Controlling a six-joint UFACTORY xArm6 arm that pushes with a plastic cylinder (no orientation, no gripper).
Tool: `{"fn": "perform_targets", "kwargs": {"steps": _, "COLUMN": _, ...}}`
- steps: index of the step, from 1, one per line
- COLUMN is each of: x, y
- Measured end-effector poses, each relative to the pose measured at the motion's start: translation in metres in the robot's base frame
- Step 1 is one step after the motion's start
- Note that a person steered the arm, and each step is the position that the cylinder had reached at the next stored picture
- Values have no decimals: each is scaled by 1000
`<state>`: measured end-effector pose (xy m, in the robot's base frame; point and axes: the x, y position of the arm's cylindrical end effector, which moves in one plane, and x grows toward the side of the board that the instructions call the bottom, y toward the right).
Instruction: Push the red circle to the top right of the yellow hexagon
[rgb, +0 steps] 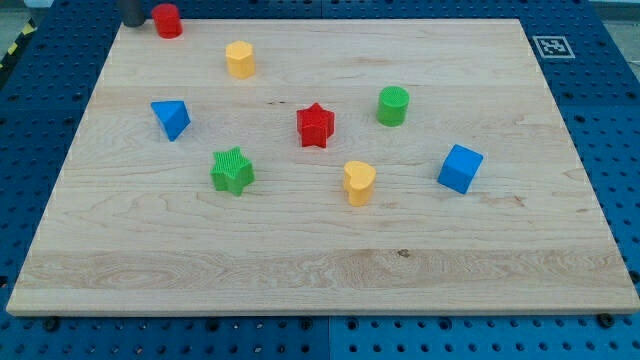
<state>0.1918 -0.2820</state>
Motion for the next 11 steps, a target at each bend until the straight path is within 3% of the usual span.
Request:
{"fn": "perform_targets", "kwargs": {"steps": 3, "x": -1, "y": 7}}
{"fn": "perform_targets", "kwargs": {"steps": 4, "x": -1, "y": 34}}
{"fn": "perform_targets", "kwargs": {"steps": 5, "x": 0, "y": 127}}
{"fn": "perform_targets", "kwargs": {"steps": 8, "x": 0, "y": 185}}
{"fn": "perform_targets", "kwargs": {"steps": 10, "x": 29, "y": 270}}
{"fn": "perform_targets", "kwargs": {"steps": 11, "x": 47, "y": 269}}
